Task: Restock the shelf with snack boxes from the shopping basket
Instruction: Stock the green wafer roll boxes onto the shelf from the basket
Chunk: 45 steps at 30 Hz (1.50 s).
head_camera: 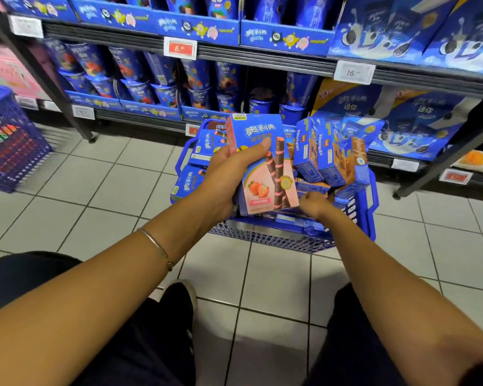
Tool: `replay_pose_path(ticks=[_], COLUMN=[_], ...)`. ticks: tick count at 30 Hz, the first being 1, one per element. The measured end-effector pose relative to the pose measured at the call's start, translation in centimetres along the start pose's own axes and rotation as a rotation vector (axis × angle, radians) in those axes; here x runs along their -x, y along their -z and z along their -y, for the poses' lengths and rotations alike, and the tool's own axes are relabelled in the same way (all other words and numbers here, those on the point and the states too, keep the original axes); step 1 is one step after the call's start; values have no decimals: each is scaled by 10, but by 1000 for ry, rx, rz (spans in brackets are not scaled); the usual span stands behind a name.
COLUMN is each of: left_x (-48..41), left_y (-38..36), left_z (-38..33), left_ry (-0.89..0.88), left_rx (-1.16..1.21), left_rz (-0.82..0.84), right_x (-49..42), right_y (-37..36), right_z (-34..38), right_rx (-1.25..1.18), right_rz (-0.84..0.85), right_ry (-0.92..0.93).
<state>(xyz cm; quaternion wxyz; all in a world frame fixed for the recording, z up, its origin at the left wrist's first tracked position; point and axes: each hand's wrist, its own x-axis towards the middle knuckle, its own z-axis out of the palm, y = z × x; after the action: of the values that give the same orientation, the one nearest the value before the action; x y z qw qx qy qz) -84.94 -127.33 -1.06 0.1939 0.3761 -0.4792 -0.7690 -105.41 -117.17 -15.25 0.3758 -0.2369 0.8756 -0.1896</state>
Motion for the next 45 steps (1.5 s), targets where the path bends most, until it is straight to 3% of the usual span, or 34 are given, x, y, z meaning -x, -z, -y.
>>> replay_pose_path(ticks=[4,7,13,29,33,38,45], left_x=[3,5,5,9,11,14,14], left_y=[1,2,5,12,14,11,2], left_z=[-3,-4,-5,-1,1,-1,-8], left_ry=[17,24,61,142,158,151,131], left_rx=[26,17,17,35,7,31,33], left_rz=[21,41,14,32,22,26,46], right_x=[-22,-27,-47,-63,-58,-56,-45], right_y=[-22,-20,-27,-32,-30,-33,-24], right_z=[-16,-16,-31,-28,-25,-26,-21], right_rx=[328,359,509,886,908,846,724], right_rz=[362,450,351,303,343,274,244], right_ry=[-110,-172,-130,-137,-128,-100,86])
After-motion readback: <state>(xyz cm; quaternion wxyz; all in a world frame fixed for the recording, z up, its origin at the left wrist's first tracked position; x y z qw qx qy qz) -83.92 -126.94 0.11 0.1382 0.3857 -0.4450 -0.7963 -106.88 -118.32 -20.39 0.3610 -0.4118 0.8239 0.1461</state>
